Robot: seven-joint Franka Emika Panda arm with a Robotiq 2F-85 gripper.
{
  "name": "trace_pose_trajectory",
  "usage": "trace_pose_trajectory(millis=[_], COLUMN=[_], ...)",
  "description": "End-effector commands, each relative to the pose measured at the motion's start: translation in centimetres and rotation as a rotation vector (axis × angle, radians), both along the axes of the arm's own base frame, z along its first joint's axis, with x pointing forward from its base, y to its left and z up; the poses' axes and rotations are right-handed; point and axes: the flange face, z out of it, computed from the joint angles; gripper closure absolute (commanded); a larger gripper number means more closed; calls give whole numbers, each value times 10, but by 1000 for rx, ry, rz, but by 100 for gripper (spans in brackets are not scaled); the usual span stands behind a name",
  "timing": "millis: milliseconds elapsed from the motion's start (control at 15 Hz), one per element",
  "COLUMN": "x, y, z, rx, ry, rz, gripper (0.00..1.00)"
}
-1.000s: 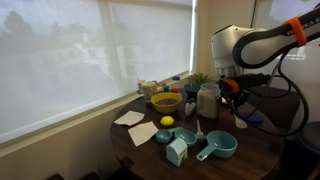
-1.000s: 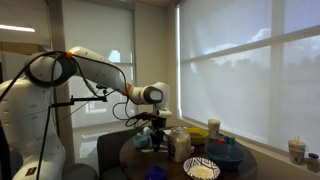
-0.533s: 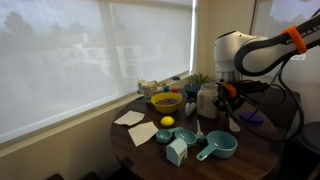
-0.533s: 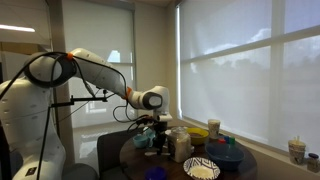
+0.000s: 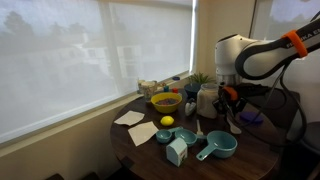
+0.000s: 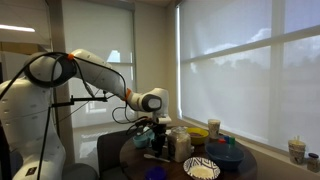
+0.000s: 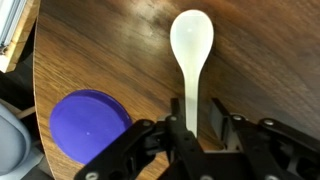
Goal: Use the white plastic spoon to put some of the contents of the glass jar onto the white plate
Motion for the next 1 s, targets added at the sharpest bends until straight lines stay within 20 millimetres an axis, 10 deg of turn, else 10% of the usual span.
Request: trace_pose_trajectory(millis=[0,333,933], x=[0,-7,-20], y=[6,14,11], z=[12,57,169], rx=[10,-12,-18], ry=[-41,-62,-140], rz=[-2,57,320], gripper=[34,1,0])
